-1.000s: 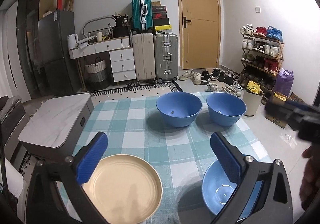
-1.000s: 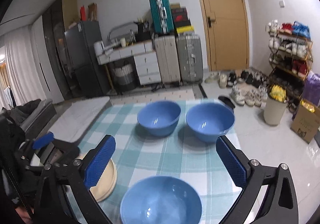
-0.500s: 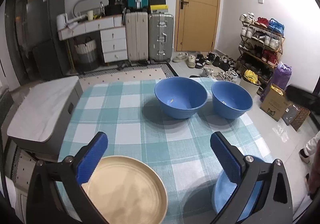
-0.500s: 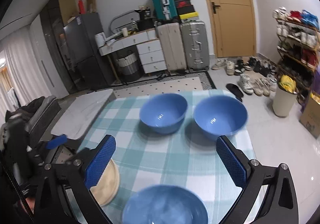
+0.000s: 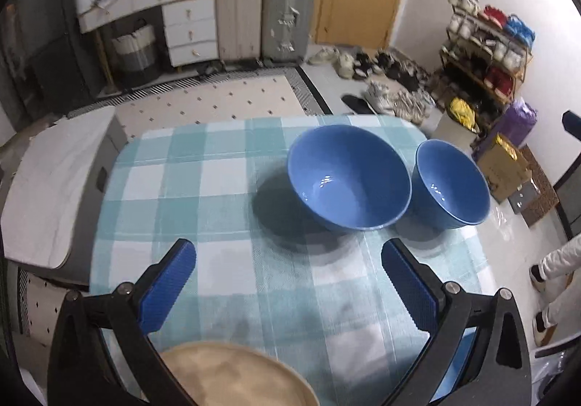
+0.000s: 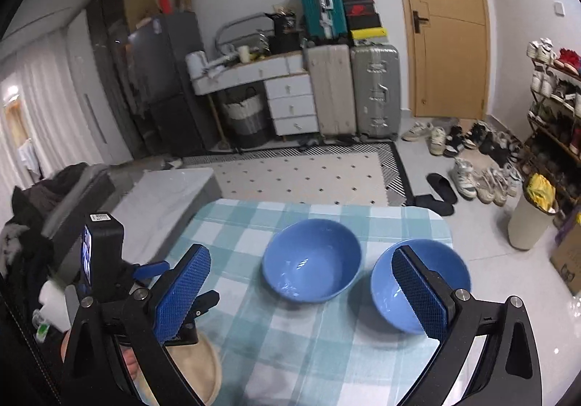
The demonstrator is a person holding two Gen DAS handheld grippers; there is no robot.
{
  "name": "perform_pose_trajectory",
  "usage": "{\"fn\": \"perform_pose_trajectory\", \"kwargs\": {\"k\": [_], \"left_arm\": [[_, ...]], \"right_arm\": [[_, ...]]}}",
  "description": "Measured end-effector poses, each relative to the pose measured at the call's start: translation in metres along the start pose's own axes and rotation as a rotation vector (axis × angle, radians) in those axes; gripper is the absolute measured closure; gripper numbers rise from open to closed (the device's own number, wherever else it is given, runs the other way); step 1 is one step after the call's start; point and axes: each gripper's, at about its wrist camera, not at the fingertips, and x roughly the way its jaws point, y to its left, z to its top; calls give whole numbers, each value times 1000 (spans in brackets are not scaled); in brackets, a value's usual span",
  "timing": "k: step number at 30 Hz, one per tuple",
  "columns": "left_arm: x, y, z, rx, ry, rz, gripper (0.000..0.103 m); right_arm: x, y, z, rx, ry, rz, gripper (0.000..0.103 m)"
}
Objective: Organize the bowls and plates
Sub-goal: 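Move both grippers toward the next blue bowl, then close the left gripper on the blue bowl's rim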
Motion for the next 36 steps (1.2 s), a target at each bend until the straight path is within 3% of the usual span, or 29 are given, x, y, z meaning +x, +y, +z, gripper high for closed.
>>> {"fn": "perform_pose_trajectory", "kwargs": {"k": [9, 14, 18, 21, 22, 25, 28, 36], "left_arm": [[80, -6, 36, 2, 135, 11, 0], [109, -4, 42, -3, 182, -8, 8], [127, -1, 46, -2, 221, -31, 33], [142, 6, 45, -49, 274, -66, 65], [144, 8, 45, -60, 281, -69, 71], [149, 12, 44, -88, 303, -94, 75], [150, 14, 42, -99, 330, -115, 90], [137, 16, 38, -76, 330, -113, 93]], "right_arm": [[91, -10, 2, -33, 129, -41, 1], [125, -20, -13, -16, 181, -42, 1], [149, -21, -28, -19, 219, -43, 1], [164, -23, -37, -10, 248, -41, 1], [168, -23, -39, -11, 253, -45, 1], [170, -23, -45, -16, 260, -45, 1], [172, -25, -50, -11, 274, -40, 1], [175, -27, -57, 4, 300, -42, 1]]}}
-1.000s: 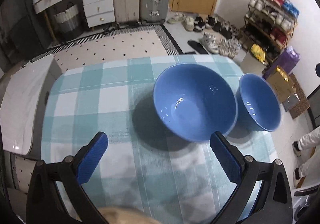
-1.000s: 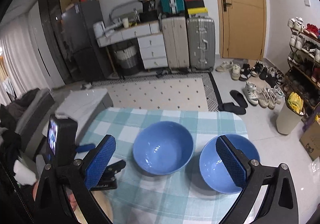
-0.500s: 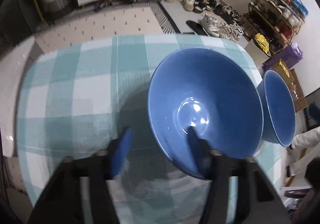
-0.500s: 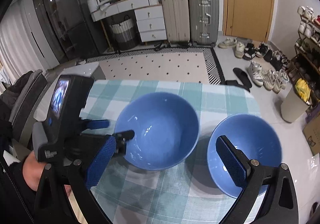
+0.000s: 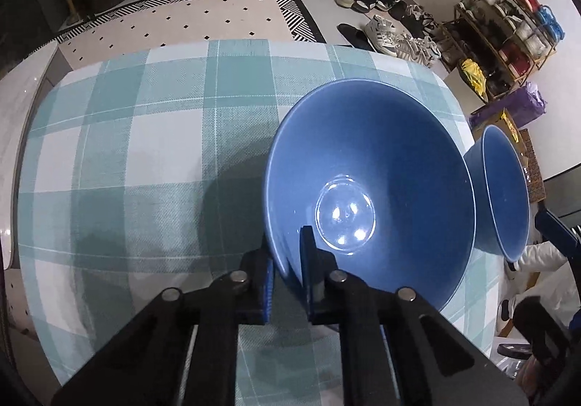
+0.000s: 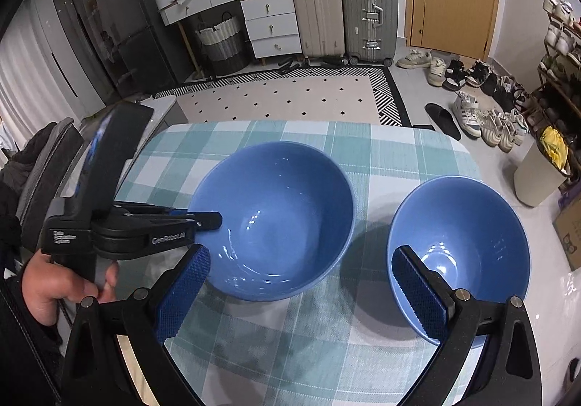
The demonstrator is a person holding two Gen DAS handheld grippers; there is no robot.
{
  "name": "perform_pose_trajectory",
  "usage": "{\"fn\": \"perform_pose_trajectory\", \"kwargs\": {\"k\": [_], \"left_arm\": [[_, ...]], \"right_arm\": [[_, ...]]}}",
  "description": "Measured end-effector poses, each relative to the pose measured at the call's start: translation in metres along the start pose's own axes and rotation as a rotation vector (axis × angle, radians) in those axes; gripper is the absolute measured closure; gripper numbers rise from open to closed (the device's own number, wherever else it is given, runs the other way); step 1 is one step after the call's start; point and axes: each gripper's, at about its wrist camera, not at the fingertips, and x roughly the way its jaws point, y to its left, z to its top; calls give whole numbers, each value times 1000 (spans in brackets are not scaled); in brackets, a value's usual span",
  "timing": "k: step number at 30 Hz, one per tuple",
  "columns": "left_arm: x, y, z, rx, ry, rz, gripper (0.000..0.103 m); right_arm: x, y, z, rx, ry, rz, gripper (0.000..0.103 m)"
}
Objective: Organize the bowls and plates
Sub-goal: 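Close the left gripper on the blue bowl's rim, then close the right gripper on the bowl rim while the left gripper holds it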
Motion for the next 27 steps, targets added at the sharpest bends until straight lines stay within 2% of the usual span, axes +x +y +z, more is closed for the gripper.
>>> {"fn": "perform_pose_trajectory", "kwargs": {"k": [4, 9, 13, 16, 23, 27], "left_arm": [[-9, 4, -9, 16, -19, -7, 94], [-13, 13, -28, 32, -2, 3, 93], [-18, 21, -39, 30, 9, 12, 93], [-21, 24, -45, 31, 8, 20, 93], [-28, 26, -54, 59, 0, 31, 93], [-30, 30, -58, 62, 2, 30, 93]], "right_arm": [[-5, -1, -1, 11, -12, -1, 1], [-10, -1, 3, 16, -7, 3, 1], [-11, 1, 5, 34, 10, 40, 1], [-5, 4, 6, 50, 40, 71, 1], [28, 12, 7, 68, 172, 102, 1], [44, 23, 5, 15, 211, 55, 2]]}}
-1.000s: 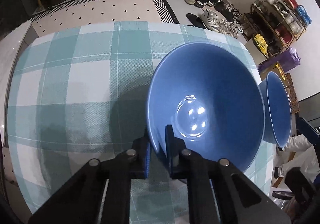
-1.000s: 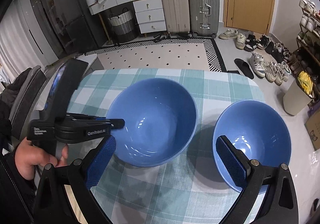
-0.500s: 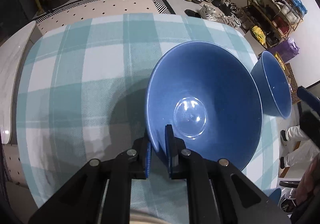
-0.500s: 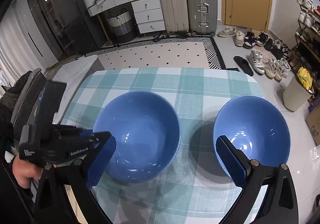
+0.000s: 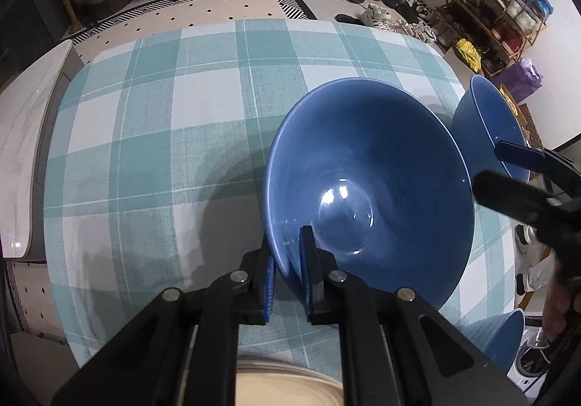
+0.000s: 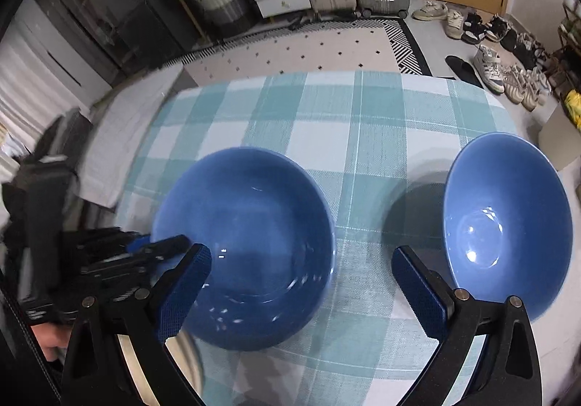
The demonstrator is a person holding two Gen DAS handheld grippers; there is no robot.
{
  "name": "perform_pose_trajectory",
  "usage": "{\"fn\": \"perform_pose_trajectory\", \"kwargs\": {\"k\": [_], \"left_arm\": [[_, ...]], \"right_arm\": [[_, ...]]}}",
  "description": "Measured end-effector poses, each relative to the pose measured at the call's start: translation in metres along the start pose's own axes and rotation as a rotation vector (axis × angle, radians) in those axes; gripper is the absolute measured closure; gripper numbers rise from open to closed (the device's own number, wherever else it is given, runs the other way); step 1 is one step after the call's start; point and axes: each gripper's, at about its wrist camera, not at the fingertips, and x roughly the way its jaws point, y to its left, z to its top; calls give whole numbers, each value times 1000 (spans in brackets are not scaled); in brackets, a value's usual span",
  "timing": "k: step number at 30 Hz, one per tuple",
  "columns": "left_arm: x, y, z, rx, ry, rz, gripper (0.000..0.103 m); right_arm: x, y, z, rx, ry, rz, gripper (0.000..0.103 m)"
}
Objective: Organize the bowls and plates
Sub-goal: 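Close the right gripper on the bowl rim while the left gripper holds it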
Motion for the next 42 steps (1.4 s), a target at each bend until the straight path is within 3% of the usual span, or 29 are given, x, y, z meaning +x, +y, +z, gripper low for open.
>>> {"fn": "perform_pose_trajectory", "kwargs": {"k": [4, 8, 13, 16, 20, 23, 31, 42], "left_arm": [[1, 2, -3, 14, 0, 13, 93], [1, 6, -4, 7, -2, 11, 93], [1, 7, -6, 15, -3, 12, 93], [1, 8, -6, 13, -1, 6, 93], [1, 5, -7, 27, -15, 50, 92], [0, -2, -8, 51, -34, 92, 92], [-6, -12, -7, 79, -64, 115, 93], [-29, -29, -6, 88, -106, 107, 92]], "right_arm": [[19, 5, -1, -17, 47, -27, 8], [37, 4, -2, -12, 107, -25, 39], [47, 2, -5, -17, 119, -38, 55], [51, 2, -7, -15, 137, -24, 72], [53, 5, -9, -28, 152, -23, 81], [52, 6, -10, -34, 144, -34, 85], [49, -3, -13, -16, 144, -34, 88], [16, -7, -7, -7, 81, -52, 88]]}}
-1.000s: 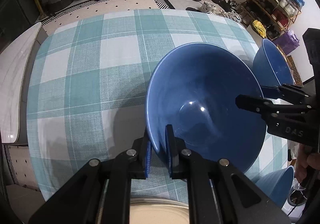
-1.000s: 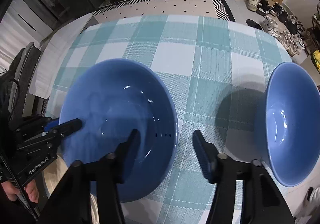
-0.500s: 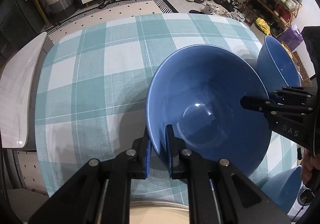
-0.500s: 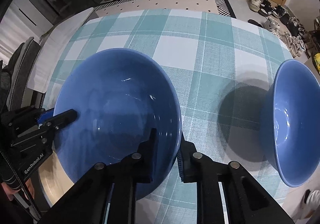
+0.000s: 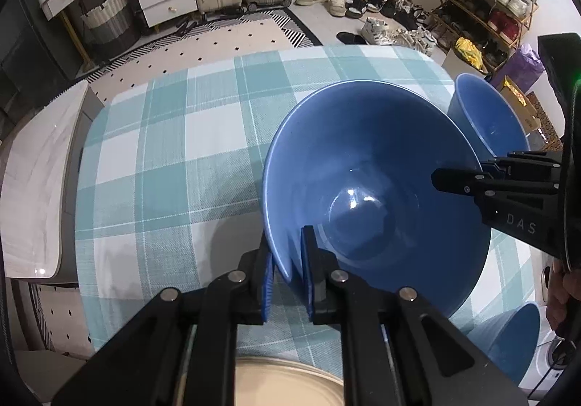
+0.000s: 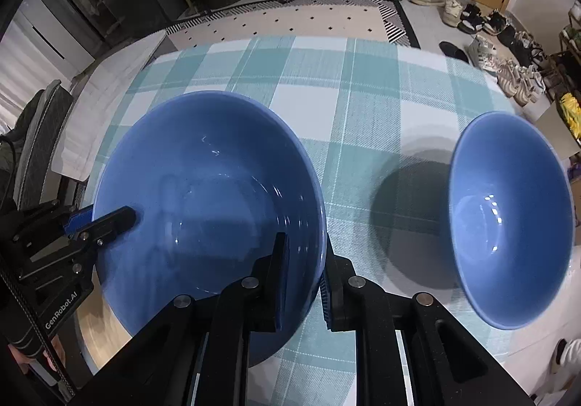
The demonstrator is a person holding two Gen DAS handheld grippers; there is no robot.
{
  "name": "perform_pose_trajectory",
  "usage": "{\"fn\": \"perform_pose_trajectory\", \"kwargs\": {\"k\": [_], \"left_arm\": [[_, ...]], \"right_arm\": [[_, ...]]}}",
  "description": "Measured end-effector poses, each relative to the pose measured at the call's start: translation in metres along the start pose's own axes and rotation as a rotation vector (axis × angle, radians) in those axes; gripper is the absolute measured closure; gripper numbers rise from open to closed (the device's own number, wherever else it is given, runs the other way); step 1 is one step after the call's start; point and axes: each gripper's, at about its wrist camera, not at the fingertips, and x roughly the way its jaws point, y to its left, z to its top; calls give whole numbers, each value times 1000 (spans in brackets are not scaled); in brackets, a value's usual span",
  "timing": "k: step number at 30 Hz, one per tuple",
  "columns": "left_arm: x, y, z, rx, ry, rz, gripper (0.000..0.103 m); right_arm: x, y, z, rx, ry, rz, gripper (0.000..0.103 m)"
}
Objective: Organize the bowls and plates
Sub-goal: 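Close the right gripper on the bowl rim while the left gripper holds it, then lift and carry the blue bowl with both grippers toward the set-down bowl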
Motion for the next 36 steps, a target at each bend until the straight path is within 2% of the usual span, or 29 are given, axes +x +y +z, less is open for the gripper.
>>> {"fn": "perform_pose_trajectory", "kwargs": {"k": [10, 21, 33, 36], "left_arm": [[-28, -20, -5, 29, -12, -52, 90], [-65, -52, -15, 77, -41, -74, 90], [-101, -102, -49, 158, -58, -113, 88], [-108, -115, -61, 185, -75, -92, 87]], "right_arm": [[-42, -5, -16, -6, -27, -33, 88], [-110, -16, -50, 30, -114, -3, 88], [-162, -29, -116, 65, -145, -64, 88], [-176, -28, -134, 64, -164, -85, 88]]}}
